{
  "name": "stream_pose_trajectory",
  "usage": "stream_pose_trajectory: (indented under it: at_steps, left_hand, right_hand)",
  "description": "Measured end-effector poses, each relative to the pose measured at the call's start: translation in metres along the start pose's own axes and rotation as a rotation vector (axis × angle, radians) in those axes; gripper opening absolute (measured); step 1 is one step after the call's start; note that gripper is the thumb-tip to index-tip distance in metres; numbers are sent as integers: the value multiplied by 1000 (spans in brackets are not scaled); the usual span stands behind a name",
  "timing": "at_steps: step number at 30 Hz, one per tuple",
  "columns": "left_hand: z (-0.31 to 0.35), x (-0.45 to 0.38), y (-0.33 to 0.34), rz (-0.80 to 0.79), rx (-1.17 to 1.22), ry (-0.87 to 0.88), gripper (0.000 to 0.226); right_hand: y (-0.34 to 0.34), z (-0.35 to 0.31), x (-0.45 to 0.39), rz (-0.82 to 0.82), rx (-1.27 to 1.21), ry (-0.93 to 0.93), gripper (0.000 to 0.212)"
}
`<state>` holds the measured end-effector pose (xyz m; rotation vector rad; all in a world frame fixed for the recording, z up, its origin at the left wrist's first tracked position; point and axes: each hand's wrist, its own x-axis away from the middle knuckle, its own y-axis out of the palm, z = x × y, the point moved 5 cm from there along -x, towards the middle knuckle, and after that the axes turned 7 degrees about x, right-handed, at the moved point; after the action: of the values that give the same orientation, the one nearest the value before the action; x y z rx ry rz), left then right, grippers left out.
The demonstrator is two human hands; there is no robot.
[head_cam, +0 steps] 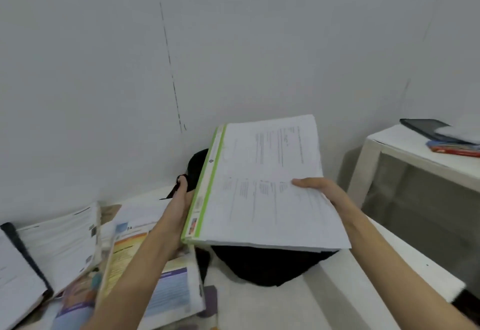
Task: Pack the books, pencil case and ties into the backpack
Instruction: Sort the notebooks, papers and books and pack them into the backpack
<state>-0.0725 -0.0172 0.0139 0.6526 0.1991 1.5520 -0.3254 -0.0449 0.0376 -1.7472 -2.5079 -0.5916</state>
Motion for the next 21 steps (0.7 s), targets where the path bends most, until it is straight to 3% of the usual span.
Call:
stream_pose_trajectory:
  at_steps: [2, 4, 6, 8, 9, 11, 14, 16, 18, 19, 21]
  left_hand:
    - [-32, -22, 16, 81, -114, 60, 38]
    - [-52, -30, 34, 75, -569, 250, 23]
    - [-73, -28, 59, -137, -952, 394, 41]
    - [-96, -19, 71, -307, -1208, 340, 80]
    - [-105, -23, 71, -307, -1389, 358, 89]
    - [-115, -28, 68, -215, -1590, 382, 81]
    - [-98, -34, 63, 68, -1278, 489, 29]
    - [-73, -45, 32, 413, -927, 447, 32]
    - [-54, -58, -13, 680, -373, 265, 27]
    - [-47, -64, -26, 691, -125, 191, 26]
    - [-23, -74, -39, 684, 123, 168, 35]
  right_hand:
    - [-47, -17, -2, 94, -25, -51, 59]
    - [-85, -33, -5, 151, -29, -119, 63]
    - [-111, -44, -9, 152, -61, -145, 65]
    - [-127, -49, -15, 135, -96, -122, 67]
    - [-132, -51, -19, 115, -106, -116, 65]
    - [-135, -55, -26, 66, -108, -91, 59]
    - [-133, -62, -34, -8, -98, -69, 55]
    - [-128, -66, -38, -53, -86, -58, 46]
    - [-121, -69, -43, -75, -64, -42, 34]
    - [-119, -69, -46, -72, -55, -38, 33]
    - [-116, -69, -53, -81, -37, -35, 40]
